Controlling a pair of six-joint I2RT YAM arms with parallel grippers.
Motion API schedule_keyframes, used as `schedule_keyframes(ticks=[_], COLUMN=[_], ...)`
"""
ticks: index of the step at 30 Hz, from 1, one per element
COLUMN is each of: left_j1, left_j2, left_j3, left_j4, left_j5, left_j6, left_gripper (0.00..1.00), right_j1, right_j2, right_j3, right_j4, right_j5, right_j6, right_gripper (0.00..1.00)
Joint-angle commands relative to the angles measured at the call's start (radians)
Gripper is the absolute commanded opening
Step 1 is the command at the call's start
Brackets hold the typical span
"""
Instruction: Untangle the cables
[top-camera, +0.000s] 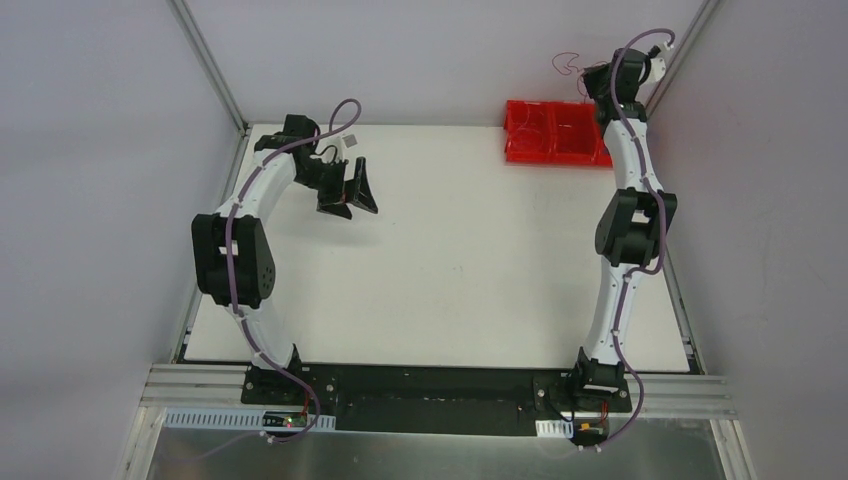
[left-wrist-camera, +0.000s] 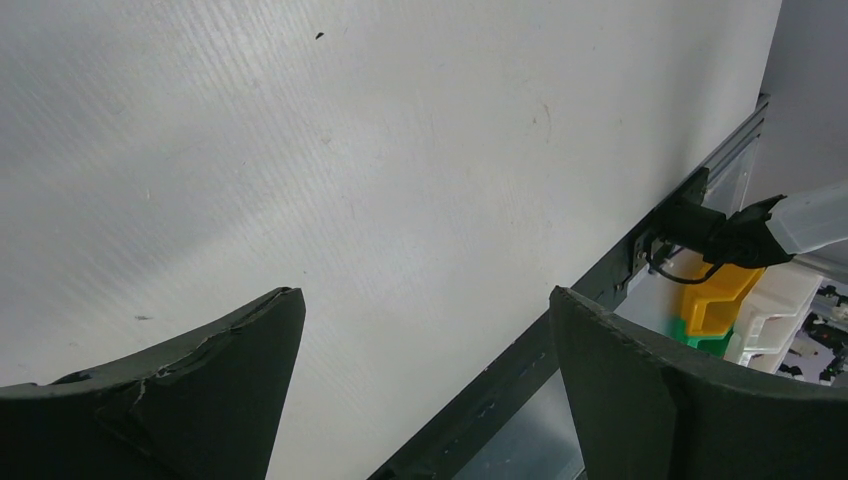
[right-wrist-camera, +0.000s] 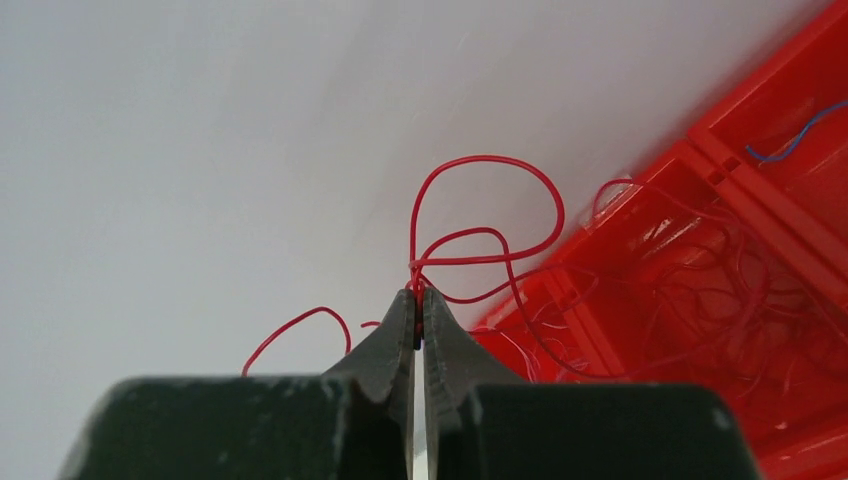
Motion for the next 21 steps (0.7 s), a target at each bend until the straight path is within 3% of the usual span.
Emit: schedule_keyframes(ticks=[1, 14, 21], left_j1=[0.002, 0.002, 0.001], left_j2=[0.017, 0.070, 0.064], left_j3=[0.040, 0.081, 0.056], left_j4=[-0.051, -0.080, -0.087], left_j5=[0.007, 0.009, 0.001], left_j6=[0.035, 0.046, 0.055], left_gripper=[0.97, 0.97, 0.96], right_j1=[0.001, 0.005, 0.021], right_j2=[-0.011, 0.056, 0.108], right_j3=[-0.019, -0.039, -0.014], right_j4=[0.051, -0.104, -0.115], right_j5=[0.198, 0.291, 0.286], right_j6=[0.322, 0.739, 0.796], right_gripper=[0.00, 0.00, 0.00])
